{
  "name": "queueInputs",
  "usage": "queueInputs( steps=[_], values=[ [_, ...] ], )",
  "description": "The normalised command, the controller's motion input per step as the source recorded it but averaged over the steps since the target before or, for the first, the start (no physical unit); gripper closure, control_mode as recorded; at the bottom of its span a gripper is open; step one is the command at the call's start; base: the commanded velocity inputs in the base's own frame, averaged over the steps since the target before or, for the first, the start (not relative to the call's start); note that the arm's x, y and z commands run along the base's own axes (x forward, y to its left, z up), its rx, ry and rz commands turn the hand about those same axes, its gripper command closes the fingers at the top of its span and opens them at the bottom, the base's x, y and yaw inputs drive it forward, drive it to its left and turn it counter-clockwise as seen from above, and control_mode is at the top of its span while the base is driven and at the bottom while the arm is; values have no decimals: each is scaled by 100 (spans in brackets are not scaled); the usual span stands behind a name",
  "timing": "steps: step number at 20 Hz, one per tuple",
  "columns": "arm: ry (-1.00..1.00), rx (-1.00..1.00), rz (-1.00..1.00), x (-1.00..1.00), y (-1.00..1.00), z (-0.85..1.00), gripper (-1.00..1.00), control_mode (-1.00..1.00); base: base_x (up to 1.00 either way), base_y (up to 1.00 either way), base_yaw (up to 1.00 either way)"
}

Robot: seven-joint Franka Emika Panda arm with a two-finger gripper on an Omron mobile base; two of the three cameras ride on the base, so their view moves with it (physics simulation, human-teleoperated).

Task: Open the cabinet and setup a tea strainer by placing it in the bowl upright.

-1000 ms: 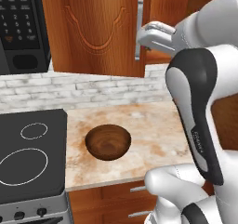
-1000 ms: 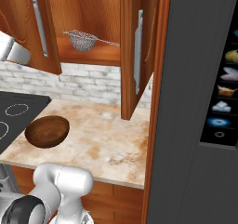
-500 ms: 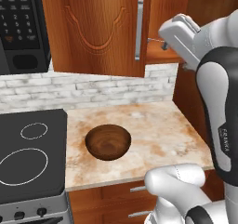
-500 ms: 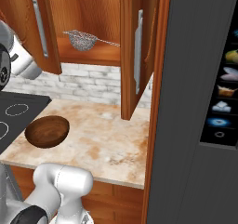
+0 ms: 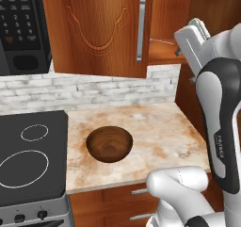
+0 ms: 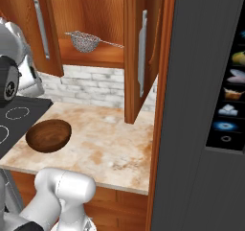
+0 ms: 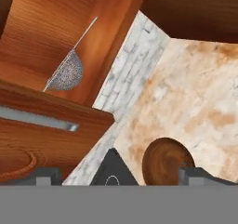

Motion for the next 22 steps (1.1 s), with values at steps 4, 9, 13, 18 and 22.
queueInputs(
  steps=[4, 9, 13, 18, 22],
  values=[
    [9, 46, 0, 26, -28, -6, -100, -100, 0, 0, 0],
    [1, 38, 0, 44, -11, 0, -100, -100, 0, 0, 0],
    [0, 5, 0, 49, 16, 0, -100, -100, 0, 0, 0],
    [2, 4, 0, 56, 4, 0, -100, -100, 0, 0, 0],
    [5, 8, 1, 46, 0, 0, -100, -100, 0, 0, 0]
  ],
)
